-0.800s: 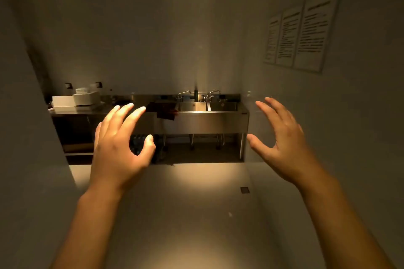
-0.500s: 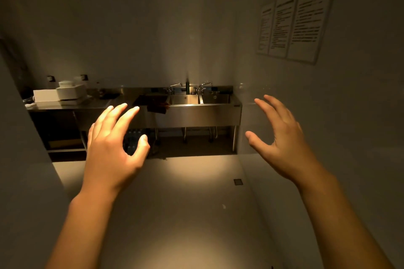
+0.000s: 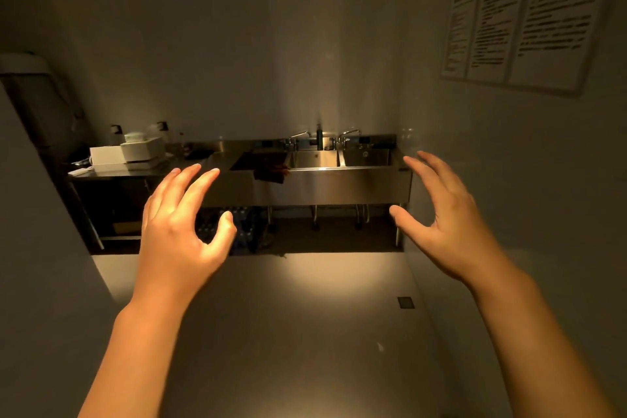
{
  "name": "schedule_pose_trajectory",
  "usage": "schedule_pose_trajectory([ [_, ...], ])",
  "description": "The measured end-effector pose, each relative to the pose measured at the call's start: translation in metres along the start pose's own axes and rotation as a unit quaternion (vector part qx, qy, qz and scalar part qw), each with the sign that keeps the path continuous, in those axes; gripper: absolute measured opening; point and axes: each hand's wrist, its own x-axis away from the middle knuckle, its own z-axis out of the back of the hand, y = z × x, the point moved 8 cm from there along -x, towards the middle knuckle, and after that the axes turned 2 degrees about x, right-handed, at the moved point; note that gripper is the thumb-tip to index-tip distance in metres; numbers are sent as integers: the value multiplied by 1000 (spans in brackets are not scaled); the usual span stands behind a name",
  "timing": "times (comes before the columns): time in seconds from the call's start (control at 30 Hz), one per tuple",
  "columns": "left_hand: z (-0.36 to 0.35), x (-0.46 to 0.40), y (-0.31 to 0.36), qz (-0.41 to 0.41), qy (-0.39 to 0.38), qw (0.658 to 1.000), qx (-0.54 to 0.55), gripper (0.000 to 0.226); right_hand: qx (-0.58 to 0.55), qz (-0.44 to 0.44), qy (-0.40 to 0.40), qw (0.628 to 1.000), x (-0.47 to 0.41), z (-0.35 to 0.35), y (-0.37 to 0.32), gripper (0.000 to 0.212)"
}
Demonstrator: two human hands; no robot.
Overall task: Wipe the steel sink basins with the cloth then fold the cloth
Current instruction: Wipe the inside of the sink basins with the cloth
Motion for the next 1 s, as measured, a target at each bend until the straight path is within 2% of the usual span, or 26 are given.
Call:
schedule_pose_trajectory([
  [0.3,-90,-71,-6,11,5,1000,-10,62,-27,13,-23,999,-95,-41,76,73],
  [0.57,-151,-104,-24,19,0,999,-26,62,-33,27,-33,999,-147,-69,109,75],
  [1.0,-266,-182,-127,20,-34,999,-35,66,26,21,-46,998,-240,-177,123,76],
])
